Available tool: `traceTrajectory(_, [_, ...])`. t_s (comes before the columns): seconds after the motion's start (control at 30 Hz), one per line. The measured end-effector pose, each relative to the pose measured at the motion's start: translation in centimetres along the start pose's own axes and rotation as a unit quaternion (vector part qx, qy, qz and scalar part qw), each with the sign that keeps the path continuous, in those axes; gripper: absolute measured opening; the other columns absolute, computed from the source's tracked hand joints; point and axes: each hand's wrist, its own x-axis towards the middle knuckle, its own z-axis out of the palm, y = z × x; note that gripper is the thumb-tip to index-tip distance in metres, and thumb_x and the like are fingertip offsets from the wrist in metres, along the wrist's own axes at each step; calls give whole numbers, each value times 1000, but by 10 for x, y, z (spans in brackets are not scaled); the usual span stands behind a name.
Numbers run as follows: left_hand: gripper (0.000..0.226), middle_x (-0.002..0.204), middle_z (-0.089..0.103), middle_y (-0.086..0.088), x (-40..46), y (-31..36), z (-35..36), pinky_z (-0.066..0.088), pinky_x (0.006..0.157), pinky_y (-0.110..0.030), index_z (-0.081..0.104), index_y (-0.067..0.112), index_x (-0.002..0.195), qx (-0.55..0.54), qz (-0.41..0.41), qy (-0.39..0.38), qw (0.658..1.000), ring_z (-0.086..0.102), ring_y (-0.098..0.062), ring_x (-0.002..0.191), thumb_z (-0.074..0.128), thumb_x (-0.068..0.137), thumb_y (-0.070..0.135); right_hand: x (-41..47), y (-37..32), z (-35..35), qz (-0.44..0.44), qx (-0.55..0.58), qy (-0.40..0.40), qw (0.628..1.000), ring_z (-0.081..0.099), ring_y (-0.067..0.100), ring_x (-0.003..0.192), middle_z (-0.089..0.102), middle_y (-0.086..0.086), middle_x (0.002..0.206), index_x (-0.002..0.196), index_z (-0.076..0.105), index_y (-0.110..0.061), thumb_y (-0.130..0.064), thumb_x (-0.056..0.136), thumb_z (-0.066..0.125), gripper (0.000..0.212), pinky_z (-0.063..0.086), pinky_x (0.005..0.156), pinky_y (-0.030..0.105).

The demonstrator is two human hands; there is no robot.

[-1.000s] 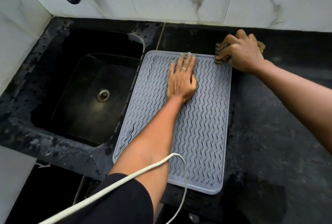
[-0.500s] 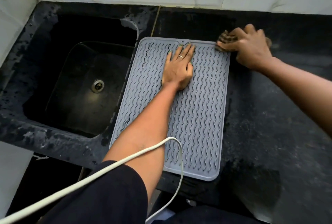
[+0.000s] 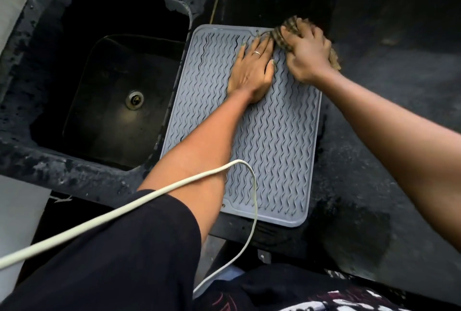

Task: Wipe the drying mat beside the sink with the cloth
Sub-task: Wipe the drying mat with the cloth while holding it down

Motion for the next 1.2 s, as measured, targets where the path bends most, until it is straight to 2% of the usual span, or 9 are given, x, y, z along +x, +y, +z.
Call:
traceTrajectory(0.27, [56,161,14,1,0,-2,0,-1,122,-34,14,16,153,-21,-6,-8,1000,9,-13,149,26,98,22,-60,-13,36,-10,20,165,986,46,34,117,59,9,131,126,59,-18,-9,85,39,47,34,89,43])
traceTrajectory(0.4, [55,162,12,2,1,-3,1,-1,122,-34,13,16,153,-15,-5,-6,1000,9,-13,149,25,99,24,-103,-26,42,-4,21,206,978,55,34,101,70,9,108,101,72,-12,-11,80,45,35,36,77,40])
traceTrajectory(0.5, [55,162,10,2,2,-2,1,-1,122,-34,11,17,153,-7,-11,-12,1000,7,-13,150,24,100,25,-99,-32,25,44,138,204,968,60,29,92,74,4,91,85,75,-18,-14,72,44,34,42,79,37])
traceTrajectory(0.57, [54,162,11,1,1,-2,0,-2,122,-36,12,16,153,-16,-9,-15,1000,7,-13,150,23,101,24,-79,-35,7,100,233,241,937,62,23,93,75,-1,93,86,76,-22,-13,71,41,39,47,86,37])
traceTrajectory(0.63, [52,161,14,1,0,-4,-2,-3,122,-38,15,17,152,-17,-14,-11,1000,9,-15,150,24,101,25,-50,-36,-2,125,208,264,933,56,23,107,70,-1,111,103,72,-23,-13,74,38,46,43,95,37])
traceTrajectory(0.73, [52,161,18,0,0,-2,-4,-4,122,-40,18,16,152,-18,-40,3,999,11,-16,149,25,101,25,-15,-28,0,115,112,155,975,35,30,133,45,7,145,134,52,-20,-9,82,38,55,27,110,40])
traceTrajectory(0.8, [52,161,18,0,0,-2,-4,-2,122,-38,18,15,152,-26,-44,5,999,11,-16,149,25,101,24,-8,-22,9,89,49,85,991,24,34,140,33,11,152,141,43,-17,-8,84,40,58,19,115,45])
traceTrajectory(1.0, [53,161,17,1,3,-4,-1,1,123,-37,18,16,152,-30,-43,4,999,11,-16,149,26,100,24,-65,-25,33,23,5,157,987,48,34,118,59,14,130,128,59,-13,-6,77,41,55,35,95,41])
traceTrajectory(1.2, [52,161,17,1,1,-2,1,2,122,-36,17,17,152,-43,-46,14,998,12,-15,149,26,101,25,-142,-35,42,-30,38,202,978,62,36,88,73,16,99,96,75,-7,-3,76,52,31,48,75,40])
